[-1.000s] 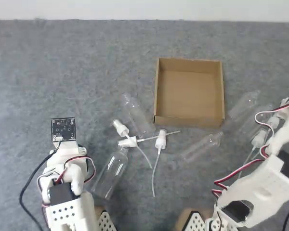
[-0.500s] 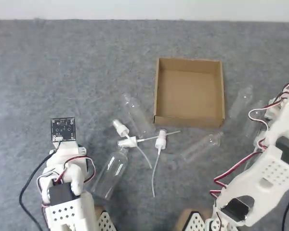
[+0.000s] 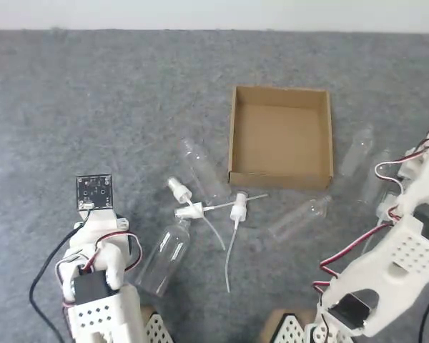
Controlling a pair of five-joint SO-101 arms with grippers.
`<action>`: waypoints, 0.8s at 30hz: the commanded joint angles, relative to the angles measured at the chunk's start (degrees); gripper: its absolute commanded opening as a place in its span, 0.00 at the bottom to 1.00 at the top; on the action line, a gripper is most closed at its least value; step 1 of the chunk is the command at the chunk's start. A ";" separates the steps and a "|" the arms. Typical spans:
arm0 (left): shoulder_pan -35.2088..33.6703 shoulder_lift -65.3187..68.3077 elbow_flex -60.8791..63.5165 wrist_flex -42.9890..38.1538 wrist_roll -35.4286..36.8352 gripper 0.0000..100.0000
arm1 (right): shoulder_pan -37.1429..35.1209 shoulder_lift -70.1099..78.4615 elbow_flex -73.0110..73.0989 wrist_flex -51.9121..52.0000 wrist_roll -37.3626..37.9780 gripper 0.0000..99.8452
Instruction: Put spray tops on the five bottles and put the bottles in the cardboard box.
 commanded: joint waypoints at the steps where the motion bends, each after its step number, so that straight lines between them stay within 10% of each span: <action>1: 0.18 -0.97 -0.31 0.26 0.35 0.03 | 1.71 -8.04 -8.00 8.04 -0.09 0.02; 13: 0.18 -0.97 -0.31 0.26 0.35 0.03 | -11.38 -28.70 -12.40 28.53 0.00 0.02; 24: 0.18 -0.97 -0.31 0.26 0.35 0.03 | -37.32 -45.32 -12.31 39.08 -0.53 0.02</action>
